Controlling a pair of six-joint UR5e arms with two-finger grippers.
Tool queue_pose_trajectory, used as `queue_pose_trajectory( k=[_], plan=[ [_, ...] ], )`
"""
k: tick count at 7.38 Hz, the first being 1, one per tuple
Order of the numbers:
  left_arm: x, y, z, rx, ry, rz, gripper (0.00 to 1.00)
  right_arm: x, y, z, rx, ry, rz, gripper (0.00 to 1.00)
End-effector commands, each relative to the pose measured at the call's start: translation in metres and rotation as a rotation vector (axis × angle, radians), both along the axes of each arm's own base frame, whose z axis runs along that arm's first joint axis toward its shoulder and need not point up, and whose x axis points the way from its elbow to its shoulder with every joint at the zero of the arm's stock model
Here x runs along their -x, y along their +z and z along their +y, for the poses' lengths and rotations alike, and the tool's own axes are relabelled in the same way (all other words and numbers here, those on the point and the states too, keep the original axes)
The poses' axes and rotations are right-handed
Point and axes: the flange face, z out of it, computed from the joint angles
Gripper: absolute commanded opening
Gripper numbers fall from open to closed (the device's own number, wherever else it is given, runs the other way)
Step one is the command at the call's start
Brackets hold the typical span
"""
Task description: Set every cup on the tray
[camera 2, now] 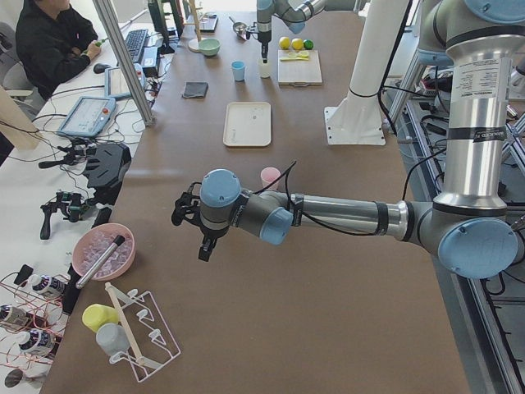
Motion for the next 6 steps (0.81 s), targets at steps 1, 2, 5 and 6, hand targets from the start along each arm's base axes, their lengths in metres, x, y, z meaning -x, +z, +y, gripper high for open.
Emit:
queue_pose_trajectory(
  k=[1, 2, 5, 6],
  plan=[
    [-0.001, -0.013, -0.004, -0.012, -0.005, 0.010, 0.98, -0.005, -0.034, 0.004, -0.017, -0.003, -0.063, 0.00],
    [-0.010, -0.040, -0.017, 0.025, -0.054, 0.061, 0.98, -0.027, -0.054, -0.004, 0.001, 0.007, -0.123, 0.00],
    [-0.127, -0.134, -0.002, 0.065, -0.066, 0.088, 0.98, -0.041, -0.103, -0.012, 0.028, 0.071, -0.192, 0.00],
    [-0.167, -0.151, 0.012, 0.092, -0.074, 0.085, 0.98, -0.032, -0.128, -0.020, 0.048, 0.082, -0.189, 0.00]
  ],
)
